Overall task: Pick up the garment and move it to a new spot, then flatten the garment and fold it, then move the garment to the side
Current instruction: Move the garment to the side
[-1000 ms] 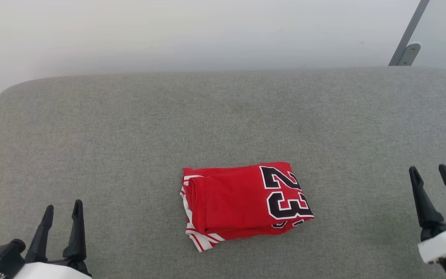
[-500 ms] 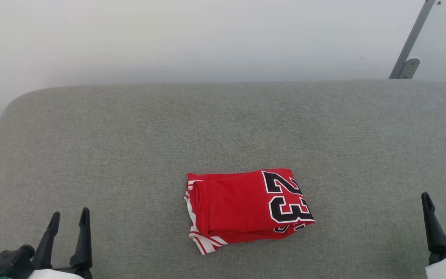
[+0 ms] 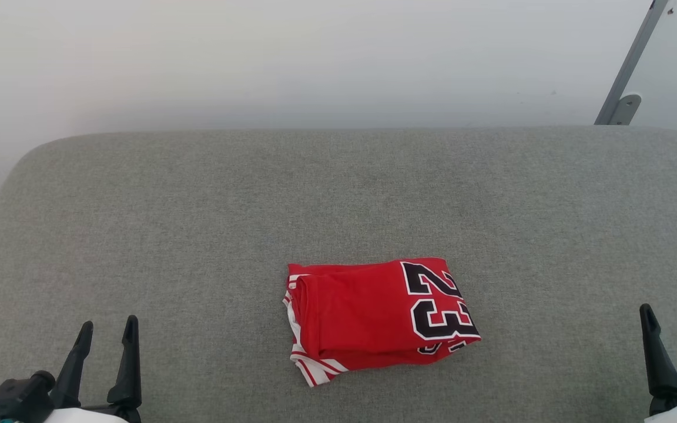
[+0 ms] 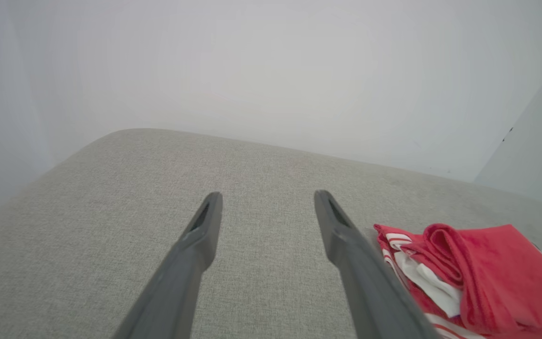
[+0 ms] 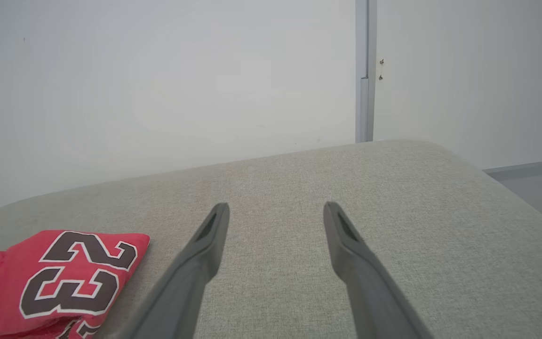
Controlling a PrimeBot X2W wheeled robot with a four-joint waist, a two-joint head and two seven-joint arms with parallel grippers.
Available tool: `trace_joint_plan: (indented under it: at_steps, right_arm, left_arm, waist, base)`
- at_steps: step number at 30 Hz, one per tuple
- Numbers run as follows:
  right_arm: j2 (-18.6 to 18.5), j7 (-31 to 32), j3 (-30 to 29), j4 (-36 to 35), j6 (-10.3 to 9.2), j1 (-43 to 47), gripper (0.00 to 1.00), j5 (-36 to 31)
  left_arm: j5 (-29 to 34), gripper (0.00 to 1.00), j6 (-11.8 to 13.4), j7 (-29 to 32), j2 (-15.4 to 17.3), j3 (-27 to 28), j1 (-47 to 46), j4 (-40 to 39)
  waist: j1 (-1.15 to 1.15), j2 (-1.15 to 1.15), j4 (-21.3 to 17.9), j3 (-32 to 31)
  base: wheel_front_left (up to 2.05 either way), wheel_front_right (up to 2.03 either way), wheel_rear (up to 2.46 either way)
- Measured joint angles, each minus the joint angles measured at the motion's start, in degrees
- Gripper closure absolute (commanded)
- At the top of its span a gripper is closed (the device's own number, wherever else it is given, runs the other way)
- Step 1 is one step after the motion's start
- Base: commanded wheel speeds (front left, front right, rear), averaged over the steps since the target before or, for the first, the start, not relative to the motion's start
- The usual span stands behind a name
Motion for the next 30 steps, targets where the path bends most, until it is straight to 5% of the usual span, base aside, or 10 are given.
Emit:
trace_joint_plan:
  at_steps: [12, 19, 30]
  right_arm:
    - [0.5, 0.0, 0.6, 0.2, 0.0, 0.3, 0.0, 0.6]
    - [-1.9, 0.2, 6.4, 2.5, 0.0, -3.1, 0.0, 4.3]
    - [-5.2, 17.4, 17.6, 3.7, 0.0, -16.3, 0.0, 13.1]
  left_arm:
    - [-0.1, 0.0, 0.0, 0.0, -0.3, -0.3, 0.0, -0.1]
    - [-0.7, 0.0, 0.0, 0.0, -0.5, -0.8, 0.0, 0.1]
    - [-2.5, 0.0, 0.0, 0.0, -1.0, -2.4, -1.4, 1.0]
  waist:
    - [0.0, 0.0, 0.3, 0.2]
    - [0.0, 0.0, 0.8, 0.6]
    - [0.0, 0.0, 2.6, 3.1]
  base:
    - [0.0, 0.0, 0.0]
    - [0.0, 0.0, 0.0]
    - [0.0, 0.0, 0.0]
